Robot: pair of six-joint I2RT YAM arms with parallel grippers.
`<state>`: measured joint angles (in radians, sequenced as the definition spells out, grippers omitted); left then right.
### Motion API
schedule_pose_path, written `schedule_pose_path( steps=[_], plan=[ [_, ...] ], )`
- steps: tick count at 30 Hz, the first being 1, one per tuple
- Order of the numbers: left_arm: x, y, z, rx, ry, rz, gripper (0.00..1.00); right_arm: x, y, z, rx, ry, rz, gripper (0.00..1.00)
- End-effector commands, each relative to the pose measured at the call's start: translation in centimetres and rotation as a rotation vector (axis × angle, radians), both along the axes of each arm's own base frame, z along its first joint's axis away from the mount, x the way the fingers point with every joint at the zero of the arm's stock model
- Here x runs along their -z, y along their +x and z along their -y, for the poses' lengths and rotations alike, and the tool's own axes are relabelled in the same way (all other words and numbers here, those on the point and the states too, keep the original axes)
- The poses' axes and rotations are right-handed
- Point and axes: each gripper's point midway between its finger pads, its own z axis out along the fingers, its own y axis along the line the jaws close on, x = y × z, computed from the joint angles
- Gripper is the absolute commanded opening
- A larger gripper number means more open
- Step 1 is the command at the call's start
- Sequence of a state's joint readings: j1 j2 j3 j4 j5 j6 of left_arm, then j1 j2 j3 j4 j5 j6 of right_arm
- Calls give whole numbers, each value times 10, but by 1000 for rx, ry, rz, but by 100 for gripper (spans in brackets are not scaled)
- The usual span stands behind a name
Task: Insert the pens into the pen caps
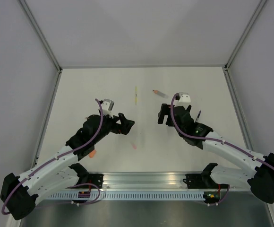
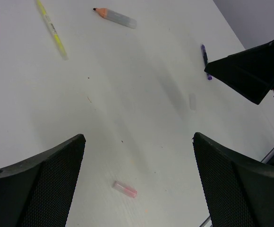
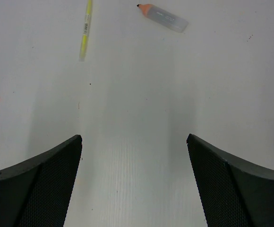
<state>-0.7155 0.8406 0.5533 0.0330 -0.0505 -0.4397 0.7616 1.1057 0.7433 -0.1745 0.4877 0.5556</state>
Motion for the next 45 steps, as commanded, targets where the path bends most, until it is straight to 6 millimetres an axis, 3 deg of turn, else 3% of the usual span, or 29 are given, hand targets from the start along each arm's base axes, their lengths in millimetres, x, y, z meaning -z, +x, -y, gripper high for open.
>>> schedule_pose_path(
  steps=[1,4,6,8,9,11,13,16,21,28,36,45],
  plan=[
    [-12,2,0,5,-18,57,100,-24,9,7,72,26,57,98],
    [-10,3,-2,-8,-11,57,100,-24,11,24,150,-35,55,98],
    [-12,4,-2,-13,-16,61,100,-31,18,52,269,-127,64,98],
    [-11,3,-2,-12,-21,63,100,-31,27,64,291,-167,6,98],
    [-11,3,-2,-12,-25,68,100,-27,38,83,323,-169,-37,98],
    [-9,4,-4,-20,-23,69,100,-11,47,99,340,-169,-153,97],
    [-7,5,-4,-27,-17,64,100,11,54,130,407,-177,-257,92],
    [-6,6,-3,-24,-15,58,100,49,45,161,455,-193,-419,79],
    [-4,6,-3,-27,-10,58,100,84,33,205,561,-199,-550,66],
    [-5,7,-4,-30,-7,62,100,119,41,198,493,-186,-611,53],
    [-2,7,-1,-20,-9,51,100,132,43,210,521,-235,-638,51],
    [-3,7,-2,-27,-15,52,100,153,44,202,492,-208,-686,42]
  ],
)
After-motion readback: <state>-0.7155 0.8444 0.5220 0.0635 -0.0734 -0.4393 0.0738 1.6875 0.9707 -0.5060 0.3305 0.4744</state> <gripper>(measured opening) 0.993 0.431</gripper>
